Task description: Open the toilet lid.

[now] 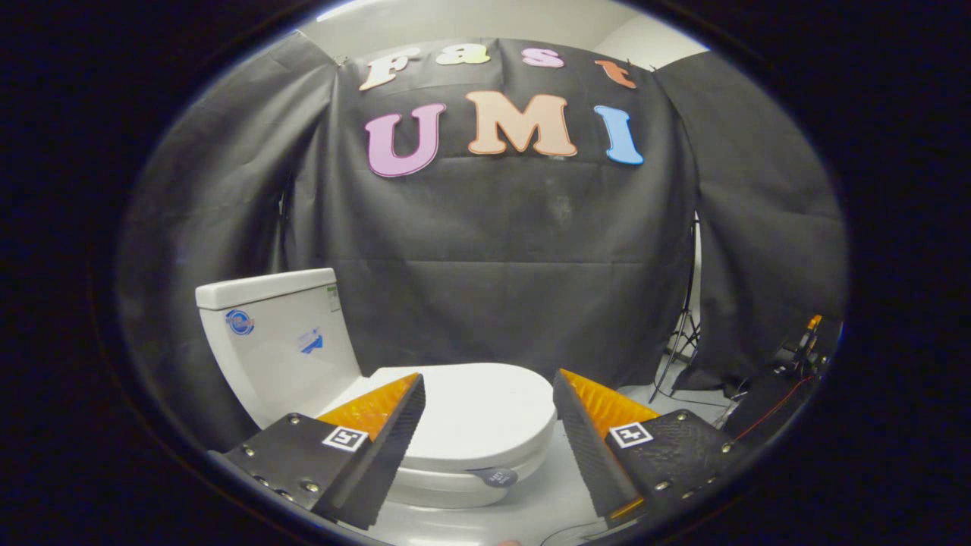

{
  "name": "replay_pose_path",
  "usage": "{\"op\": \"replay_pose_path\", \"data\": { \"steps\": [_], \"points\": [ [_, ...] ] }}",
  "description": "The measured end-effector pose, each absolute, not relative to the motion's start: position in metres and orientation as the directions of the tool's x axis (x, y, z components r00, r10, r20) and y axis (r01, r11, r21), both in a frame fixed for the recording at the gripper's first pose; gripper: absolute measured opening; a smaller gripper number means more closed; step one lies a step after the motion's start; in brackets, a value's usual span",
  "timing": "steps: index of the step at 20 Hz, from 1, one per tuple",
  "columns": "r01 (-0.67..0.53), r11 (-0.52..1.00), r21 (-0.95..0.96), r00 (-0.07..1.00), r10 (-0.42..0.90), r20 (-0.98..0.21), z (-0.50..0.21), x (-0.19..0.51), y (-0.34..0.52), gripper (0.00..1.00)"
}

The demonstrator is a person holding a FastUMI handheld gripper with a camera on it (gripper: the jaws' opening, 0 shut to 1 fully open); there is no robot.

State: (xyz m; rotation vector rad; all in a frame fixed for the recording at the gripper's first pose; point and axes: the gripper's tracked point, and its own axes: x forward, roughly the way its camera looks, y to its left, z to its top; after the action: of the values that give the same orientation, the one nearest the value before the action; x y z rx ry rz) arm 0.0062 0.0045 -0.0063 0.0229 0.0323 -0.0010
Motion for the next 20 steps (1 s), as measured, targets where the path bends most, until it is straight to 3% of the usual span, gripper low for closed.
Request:
{"op": "replay_pose_path", "data": {
  "steps": [9, 20],
  "points": [
    [0.121, 0.991, 0.064, 0.984, -0.111, -0.139, -0.04, 0.018, -0.051, 1.0],
    [0.219, 0.922, 0.321, 0.883, -0.047, -0.467, -0.155, 0.027, -0.08, 1.0]
  ]
}}
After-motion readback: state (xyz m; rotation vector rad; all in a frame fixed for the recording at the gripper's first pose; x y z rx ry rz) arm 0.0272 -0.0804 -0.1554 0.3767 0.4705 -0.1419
